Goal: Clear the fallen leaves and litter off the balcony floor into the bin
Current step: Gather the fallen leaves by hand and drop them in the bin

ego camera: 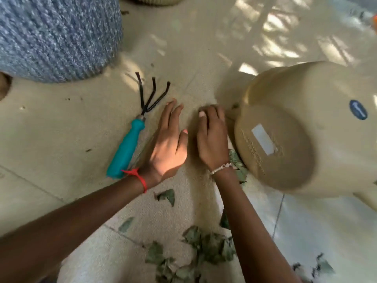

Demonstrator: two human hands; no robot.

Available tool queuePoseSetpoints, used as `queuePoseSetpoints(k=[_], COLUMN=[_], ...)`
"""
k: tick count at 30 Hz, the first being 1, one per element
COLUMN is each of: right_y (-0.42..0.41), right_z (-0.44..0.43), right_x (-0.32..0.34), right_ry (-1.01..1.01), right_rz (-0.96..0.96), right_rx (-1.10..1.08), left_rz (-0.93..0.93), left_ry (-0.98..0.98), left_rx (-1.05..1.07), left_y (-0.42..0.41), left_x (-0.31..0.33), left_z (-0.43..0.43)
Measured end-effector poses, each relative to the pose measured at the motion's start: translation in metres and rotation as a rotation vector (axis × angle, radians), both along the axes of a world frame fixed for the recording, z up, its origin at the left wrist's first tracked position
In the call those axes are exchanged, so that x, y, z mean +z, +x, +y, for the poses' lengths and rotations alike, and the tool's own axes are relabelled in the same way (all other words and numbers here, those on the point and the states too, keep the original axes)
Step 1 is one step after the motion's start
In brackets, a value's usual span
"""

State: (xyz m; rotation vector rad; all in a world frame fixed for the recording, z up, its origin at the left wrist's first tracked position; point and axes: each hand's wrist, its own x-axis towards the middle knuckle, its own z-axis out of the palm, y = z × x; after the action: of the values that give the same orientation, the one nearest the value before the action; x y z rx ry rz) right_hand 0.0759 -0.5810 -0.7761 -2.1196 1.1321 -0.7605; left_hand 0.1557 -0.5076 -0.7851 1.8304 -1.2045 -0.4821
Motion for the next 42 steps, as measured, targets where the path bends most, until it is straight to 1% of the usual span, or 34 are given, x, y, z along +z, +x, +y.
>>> queuePoseSetpoints(k=[1, 3, 5, 6, 9, 12, 13, 15, 17, 20, 22, 24, 26, 27, 28, 30, 31, 32, 35, 37, 39, 41, 42], right_y=[-0.004, -0.001, 0.009, 0.015, 0.030, 0.035, 0.036, 0.036, 0.031, 0.015, 0.002, -0.015, -0.032, -0.039, -0.045, -0.058, -0.064, -0.069, -0.083, -0.094, -0.104, -0.114, -0.120], right_z=[0.006, 0.004, 0.001, -0.002, -0.014, -0.036, -0.040, -0.040, -0.035, -0.015, -0.001, 0.016, 0.033, 0.038, 0.041, 0.046, 0.051, 0.057, 0.071, 0.074, 0.078, 0.086, 0.088], right_x=[0.003, 0.006, 0.009, 0.014, 0.030, 0.030, 0.029, 0.023, 0.019, 0.018, 0.013, 0.011, 0.015, 0.016, 0.015, 0.011, 0.008, 0.007, 0.009, 0.011, 0.011, 0.014, 0.015], right_ry=[-0.027, -0.067, -0.002, 0.056, 0.195, 0.383, 0.415, 0.428, 0.386, 0.290, 0.216, 0.191, 0.152, 0.100, 0.051, 0.027, 0.026, 0.025, 0.012, 0.001, 0.036, 0.086, 0.100], right_rz=[0.005, 0.138, 0.320, 0.357, 0.353, 0.307, 0.309, 0.348, 0.375, 0.376, 0.361, 0.336, 0.271, 0.259, 0.288, 0.409, 0.456, 0.462, 0.332, 0.357, 0.401, 0.313, 0.248], right_rx=[-0.022, -0.087, -0.208, -0.262, -0.346, -0.371, -0.365, -0.363, -0.373, -0.298, -0.164, -0.020, 0.063, 0.066, 0.055, 0.041, 0.055, 0.082, 0.097, 0.048, 0.103, 0.175, 0.163], left_rz=[-0.009, -0.033, -0.042, -0.058, -0.123, -0.034, -0.022, 0.003, 0.038, 0.076, 0.071, 0.058, 0.058, 0.041, -0.005, -0.130, -0.163, -0.162, -0.105, -0.088, -0.050, -0.025, -0.021], left_ry=[-0.022, -0.022, 0.028, 0.053, 0.069, 0.094, 0.091, 0.085, 0.099, 0.075, 0.056, 0.059, 0.073, 0.073, 0.072, 0.092, 0.113, 0.134, 0.172, 0.198, 0.228, 0.229, 0.220], left_rx=[-0.014, -0.017, -0.022, -0.028, -0.077, -0.117, -0.123, -0.128, -0.110, -0.074, -0.067, -0.074, -0.092, -0.107, -0.124, -0.173, -0.197, -0.214, -0.278, -0.335, -0.387, -0.444, -0.474], left_y=[0.000, 0.001, -0.002, -0.004, -0.004, 0.001, 0.002, 0.002, 0.000, -0.003, -0.004, -0.004, -0.004, -0.004, -0.004, -0.007, -0.009, -0.011, -0.018, -0.024, -0.029, -0.033, -0.035], left_x=[0.001, 0.003, 0.002, 0.002, 0.002, 0.007, 0.007, 0.007, 0.009, 0.011, 0.012, 0.012, 0.013, 0.013, 0.013, 0.010, 0.010, 0.011, 0.015, 0.018, 0.019, 0.020, 0.019], left_z=[0.002, 0.002, 0.008, 0.012, 0.023, 0.027, 0.028, 0.030, 0.030, 0.025, 0.022, 0.020, 0.020, 0.019, 0.018, 0.015, 0.013, 0.012, 0.008, 0.010, 0.014, 0.020, 0.023])
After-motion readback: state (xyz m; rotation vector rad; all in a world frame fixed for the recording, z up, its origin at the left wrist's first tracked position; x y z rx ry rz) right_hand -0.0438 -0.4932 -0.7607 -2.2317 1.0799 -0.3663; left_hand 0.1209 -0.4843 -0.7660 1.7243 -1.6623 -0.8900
